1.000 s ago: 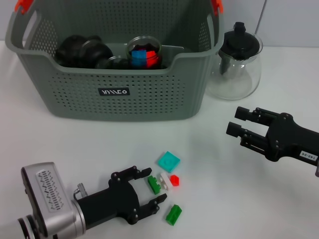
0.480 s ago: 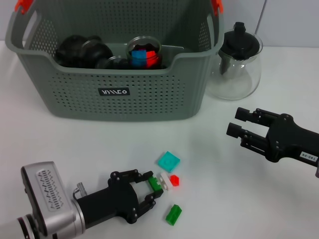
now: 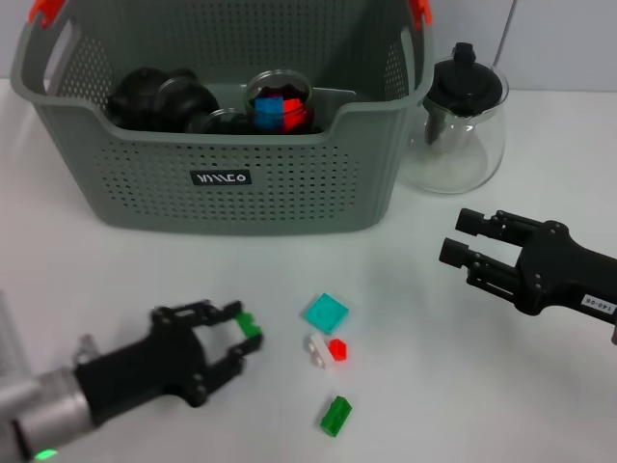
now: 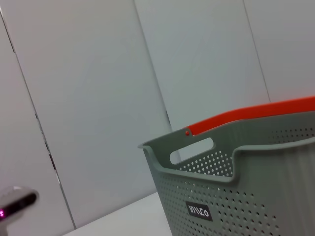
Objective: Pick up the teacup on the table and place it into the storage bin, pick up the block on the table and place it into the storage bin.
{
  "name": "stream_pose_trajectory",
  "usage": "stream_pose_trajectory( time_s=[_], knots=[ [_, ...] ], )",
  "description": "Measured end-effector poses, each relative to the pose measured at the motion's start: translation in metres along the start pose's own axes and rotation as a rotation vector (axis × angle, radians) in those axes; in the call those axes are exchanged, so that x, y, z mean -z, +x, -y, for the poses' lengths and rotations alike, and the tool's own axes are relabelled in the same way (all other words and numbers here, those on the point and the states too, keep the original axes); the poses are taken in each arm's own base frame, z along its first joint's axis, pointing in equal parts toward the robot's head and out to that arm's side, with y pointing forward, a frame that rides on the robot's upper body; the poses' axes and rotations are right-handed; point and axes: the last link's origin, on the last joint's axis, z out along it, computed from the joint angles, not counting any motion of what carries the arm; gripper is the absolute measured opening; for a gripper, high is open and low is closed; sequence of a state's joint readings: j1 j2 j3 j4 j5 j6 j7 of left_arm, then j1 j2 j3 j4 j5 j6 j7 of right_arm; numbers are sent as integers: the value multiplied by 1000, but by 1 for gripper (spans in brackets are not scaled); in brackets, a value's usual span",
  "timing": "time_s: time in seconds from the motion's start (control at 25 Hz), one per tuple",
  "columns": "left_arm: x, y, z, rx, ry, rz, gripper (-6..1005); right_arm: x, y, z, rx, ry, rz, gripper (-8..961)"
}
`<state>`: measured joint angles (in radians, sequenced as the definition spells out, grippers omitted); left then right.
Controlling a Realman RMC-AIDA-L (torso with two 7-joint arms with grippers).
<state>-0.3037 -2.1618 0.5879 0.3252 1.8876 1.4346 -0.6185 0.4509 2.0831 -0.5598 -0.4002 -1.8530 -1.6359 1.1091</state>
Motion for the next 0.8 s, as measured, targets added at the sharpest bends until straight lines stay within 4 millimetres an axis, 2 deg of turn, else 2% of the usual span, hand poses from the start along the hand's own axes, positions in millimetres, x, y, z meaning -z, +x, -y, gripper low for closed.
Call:
stream_pose_trajectory(
  time_s=[0.24,0.44,0.6,0.8],
  knots=[
    [44,41,24,43,-19,-149,428,-1,-1,1,2,2,-2,558],
    [55,82,51,97,-52,-302,438,-1,0,1,3,1,-3,558],
    [49,118,78,145,-63,-405,445,0,1,0,0,1,-5,558],
    [17,166,113,218,-96,-453,454,-1,2,-1,-2,-1,-6,557]
  ],
)
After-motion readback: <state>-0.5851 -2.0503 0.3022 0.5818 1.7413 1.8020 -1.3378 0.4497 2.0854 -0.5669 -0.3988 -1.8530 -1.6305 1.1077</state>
